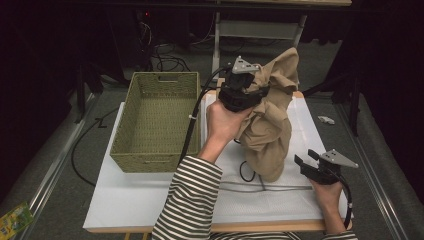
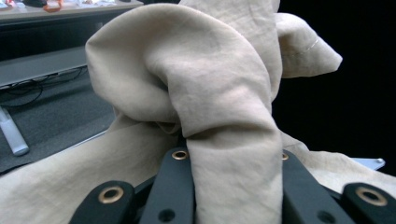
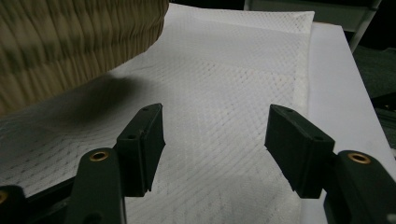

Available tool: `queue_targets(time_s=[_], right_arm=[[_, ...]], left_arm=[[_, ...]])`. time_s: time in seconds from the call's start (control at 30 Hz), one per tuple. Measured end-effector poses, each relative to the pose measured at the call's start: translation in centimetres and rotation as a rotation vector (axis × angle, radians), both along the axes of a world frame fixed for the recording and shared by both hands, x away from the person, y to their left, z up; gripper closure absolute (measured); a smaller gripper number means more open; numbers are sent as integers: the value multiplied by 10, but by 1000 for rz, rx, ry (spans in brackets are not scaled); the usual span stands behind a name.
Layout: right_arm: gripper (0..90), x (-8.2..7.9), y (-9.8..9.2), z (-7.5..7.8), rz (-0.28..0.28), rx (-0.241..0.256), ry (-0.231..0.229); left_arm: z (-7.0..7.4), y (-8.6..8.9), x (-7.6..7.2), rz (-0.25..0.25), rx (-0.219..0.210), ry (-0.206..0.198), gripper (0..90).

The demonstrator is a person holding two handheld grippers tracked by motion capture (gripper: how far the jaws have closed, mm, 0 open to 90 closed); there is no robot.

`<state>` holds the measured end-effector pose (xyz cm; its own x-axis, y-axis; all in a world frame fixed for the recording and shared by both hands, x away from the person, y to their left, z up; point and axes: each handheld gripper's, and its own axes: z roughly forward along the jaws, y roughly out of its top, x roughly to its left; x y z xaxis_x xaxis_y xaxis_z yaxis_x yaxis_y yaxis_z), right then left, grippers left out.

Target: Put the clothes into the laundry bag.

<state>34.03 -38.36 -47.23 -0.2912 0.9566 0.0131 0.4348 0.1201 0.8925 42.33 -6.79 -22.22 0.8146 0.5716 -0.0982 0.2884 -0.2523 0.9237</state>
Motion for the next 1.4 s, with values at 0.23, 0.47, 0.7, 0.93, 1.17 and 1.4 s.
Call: queue_targets(time_s=[0.23, 0.47, 0.7, 0.93, 1.17, 1.4], right_arm=[[374, 0, 0, 0, 8, -9, -12], [378, -1, 1, 0, 6, -9, -3], [382, -1, 1, 0, 12, -18, -8], [378, -1, 5, 0, 25, -42, 0], [378, -1, 4, 0, 36, -45, -11], [380, -1, 5, 0, 36, -46, -7]], left_arm=[[-17, -6, 6, 17, 21, 14, 802], [-39, -8, 11, 11, 17, 40, 792], [-53, -16, 12, 10, 37, 35, 781], [-70, -22, 13, 29, 91, 31, 773], [-90, -26, 16, 29, 119, 45, 753], [-111, -30, 20, 26, 143, 66, 728]])
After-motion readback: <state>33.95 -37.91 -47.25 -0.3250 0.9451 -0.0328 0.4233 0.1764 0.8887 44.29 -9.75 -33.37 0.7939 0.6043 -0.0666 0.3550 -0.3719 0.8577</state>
